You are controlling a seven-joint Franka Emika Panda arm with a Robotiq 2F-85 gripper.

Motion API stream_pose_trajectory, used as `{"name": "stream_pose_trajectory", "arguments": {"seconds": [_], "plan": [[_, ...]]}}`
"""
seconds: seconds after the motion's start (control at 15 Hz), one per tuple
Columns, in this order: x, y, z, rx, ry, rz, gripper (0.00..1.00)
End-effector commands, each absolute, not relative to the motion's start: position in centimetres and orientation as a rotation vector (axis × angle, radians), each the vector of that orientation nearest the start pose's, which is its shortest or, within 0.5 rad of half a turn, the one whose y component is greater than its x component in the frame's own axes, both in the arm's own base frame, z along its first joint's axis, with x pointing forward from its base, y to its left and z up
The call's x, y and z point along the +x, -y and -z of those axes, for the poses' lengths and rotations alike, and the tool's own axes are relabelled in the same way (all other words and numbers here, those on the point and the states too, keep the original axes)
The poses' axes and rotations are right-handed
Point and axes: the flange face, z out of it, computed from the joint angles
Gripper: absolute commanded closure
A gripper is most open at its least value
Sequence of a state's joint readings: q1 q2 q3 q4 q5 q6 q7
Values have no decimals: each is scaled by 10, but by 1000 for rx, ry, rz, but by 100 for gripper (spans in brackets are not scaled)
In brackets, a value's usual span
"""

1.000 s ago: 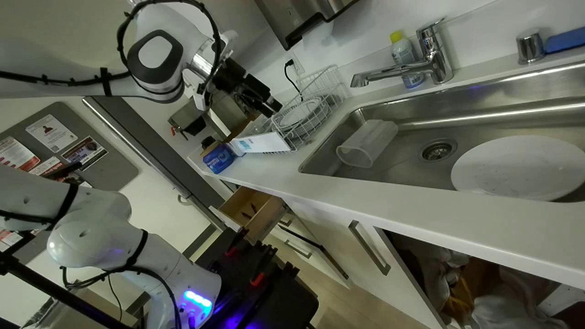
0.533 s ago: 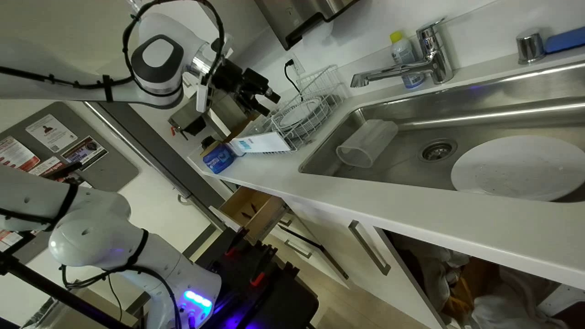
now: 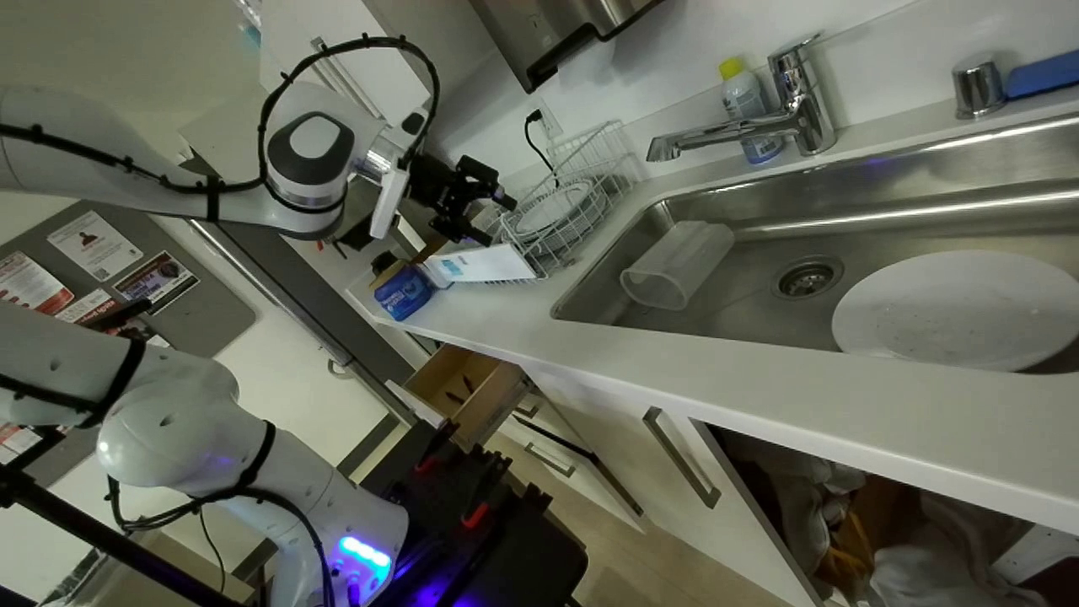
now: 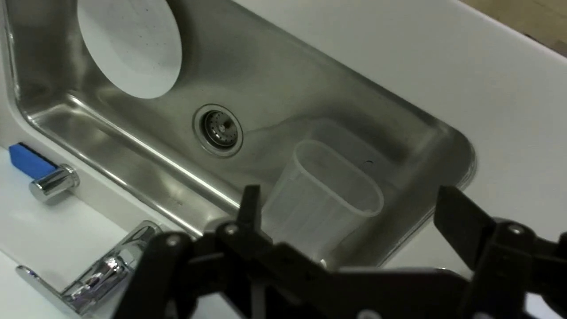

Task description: Pick up the bowl in the sink and put it on the drying rack

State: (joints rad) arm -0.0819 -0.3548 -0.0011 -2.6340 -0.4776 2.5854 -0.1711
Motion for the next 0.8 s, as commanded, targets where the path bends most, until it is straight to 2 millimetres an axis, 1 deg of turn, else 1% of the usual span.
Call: {"name": "stream_pose_trajectory", "arguments": {"seconds": [0.0,0.13,0.33,0.53,0.6,0.73], "plan": [[427,28,-393,-3364,792,445,0],[428,28,-394,-3374,813,478,0],[429,24,-385,-3374,1073,557,0],[428,18,-365,-3284,1330,709,0],[427,17,-355,-3244,1401,753,0],[424,20,-342,-3174,1520,810,0]]}}
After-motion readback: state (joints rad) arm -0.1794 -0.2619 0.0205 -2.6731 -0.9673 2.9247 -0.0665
